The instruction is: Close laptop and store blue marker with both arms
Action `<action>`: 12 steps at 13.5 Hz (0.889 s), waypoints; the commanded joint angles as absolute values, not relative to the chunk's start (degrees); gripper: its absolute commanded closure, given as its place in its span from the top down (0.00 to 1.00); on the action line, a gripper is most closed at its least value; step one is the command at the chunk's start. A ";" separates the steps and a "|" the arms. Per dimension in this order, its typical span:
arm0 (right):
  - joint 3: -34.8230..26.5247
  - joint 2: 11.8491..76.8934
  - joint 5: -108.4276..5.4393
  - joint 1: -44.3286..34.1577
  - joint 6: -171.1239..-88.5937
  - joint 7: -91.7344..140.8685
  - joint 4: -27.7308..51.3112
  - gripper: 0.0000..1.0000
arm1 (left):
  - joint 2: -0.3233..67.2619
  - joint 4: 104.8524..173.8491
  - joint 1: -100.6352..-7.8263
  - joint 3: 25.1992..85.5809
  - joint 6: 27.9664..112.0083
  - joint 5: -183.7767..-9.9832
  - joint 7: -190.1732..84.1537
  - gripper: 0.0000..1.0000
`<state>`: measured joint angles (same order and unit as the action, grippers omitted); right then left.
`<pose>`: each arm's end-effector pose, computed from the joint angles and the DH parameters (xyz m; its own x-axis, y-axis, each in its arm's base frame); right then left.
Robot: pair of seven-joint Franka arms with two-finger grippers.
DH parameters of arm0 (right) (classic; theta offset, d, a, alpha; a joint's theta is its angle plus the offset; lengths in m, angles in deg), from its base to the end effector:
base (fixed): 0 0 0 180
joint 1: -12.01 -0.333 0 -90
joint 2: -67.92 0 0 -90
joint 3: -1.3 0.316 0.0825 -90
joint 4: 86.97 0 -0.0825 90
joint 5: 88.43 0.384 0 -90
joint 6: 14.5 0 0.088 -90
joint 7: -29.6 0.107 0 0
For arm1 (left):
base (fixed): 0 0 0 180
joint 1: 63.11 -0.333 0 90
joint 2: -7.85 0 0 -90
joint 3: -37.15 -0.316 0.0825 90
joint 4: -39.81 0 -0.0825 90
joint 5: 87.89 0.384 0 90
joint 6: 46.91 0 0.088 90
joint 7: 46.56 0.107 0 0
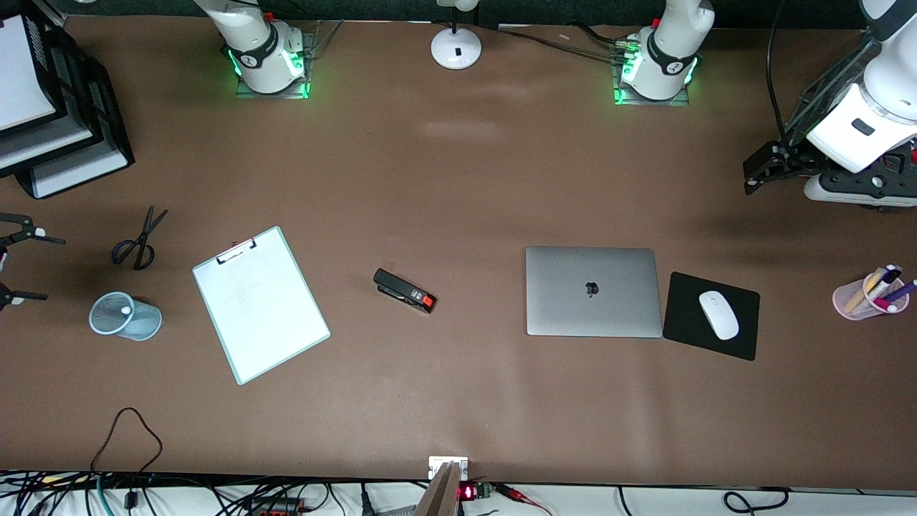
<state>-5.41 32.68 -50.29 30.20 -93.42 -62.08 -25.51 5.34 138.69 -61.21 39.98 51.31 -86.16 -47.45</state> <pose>0.6701 -0.2010 0.4745 0.3689 0.7367 0.5668 0.9289 -0.2709 -0.2524 0.5491 -0.0431 0.5876 0.9969 -0.0713 0.0327 -0.0702 -0.9970 -0.0317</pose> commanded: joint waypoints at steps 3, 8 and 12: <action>-5.64 37.42 -56.69 19.07 -93.16 -42.26 -25.36 1.00 | 5.74 137.02 -61.26 39.96 49.86 -86.75 -46.56 1.00; -5.29 41.99 -67.67 6.67 -96.50 -18.08 -23.61 1.00 | 5.74 137.02 -61.17 39.96 49.86 -86.75 -46.56 1.00; -5.29 46.03 -73.55 1.91 -98.42 2.83 -17.55 1.00 | 5.74 137.02 -61.17 39.96 49.59 -86.75 -46.47 1.00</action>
